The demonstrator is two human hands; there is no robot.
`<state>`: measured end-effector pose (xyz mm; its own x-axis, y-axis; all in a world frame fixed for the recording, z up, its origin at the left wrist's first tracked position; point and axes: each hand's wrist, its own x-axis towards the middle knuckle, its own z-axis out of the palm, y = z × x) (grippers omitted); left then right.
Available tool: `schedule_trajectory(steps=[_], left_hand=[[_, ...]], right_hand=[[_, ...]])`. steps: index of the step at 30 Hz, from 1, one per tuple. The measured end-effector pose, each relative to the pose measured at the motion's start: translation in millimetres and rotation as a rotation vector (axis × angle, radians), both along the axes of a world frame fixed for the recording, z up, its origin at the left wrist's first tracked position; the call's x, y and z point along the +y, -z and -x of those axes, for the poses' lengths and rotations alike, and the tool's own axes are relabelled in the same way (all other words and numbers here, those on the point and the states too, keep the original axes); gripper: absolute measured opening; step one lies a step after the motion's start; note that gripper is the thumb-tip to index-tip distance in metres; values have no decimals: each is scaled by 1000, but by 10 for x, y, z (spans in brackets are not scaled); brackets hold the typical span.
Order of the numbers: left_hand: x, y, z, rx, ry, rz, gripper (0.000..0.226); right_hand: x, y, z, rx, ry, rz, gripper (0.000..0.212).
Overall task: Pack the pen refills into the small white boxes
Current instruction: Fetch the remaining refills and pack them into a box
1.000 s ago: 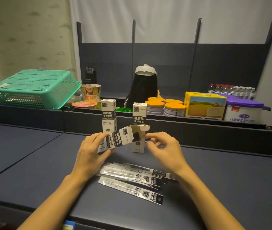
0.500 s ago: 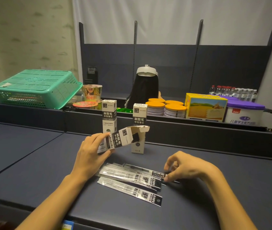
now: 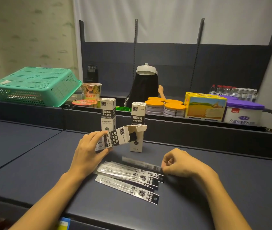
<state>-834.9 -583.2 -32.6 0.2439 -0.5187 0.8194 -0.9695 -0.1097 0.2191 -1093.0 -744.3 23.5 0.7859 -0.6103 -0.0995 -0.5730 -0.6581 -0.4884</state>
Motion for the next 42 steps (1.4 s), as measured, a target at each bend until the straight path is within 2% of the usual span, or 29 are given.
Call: schedule_trajectory(steps=[6,11,14,22,26,36,42], left_hand=[[1,5,-9,9,3,6,66],[10,5,-3,12,1,7,66],[8,3,0,14,-2,3,65],[4,3,-12,16,3,5,66],[4,1,-11,17,6,6,66],[-8,8,-26,25,14,9,65],[-12,16,-43,19,11,8,65]], right_hand=[[2,-4,-40,-309,51,38,5],[79,-97,-9,-690,-12,-250,3],[148,-182,31,-832,-65,-383,8],[222,-256,61,-1014,-52,-607,13],[228,-283,57,-1117,-16,-605,23],[194,-354,124,-1446,108,-616,11],[265,-329,42,-1407,102,-564,15]])
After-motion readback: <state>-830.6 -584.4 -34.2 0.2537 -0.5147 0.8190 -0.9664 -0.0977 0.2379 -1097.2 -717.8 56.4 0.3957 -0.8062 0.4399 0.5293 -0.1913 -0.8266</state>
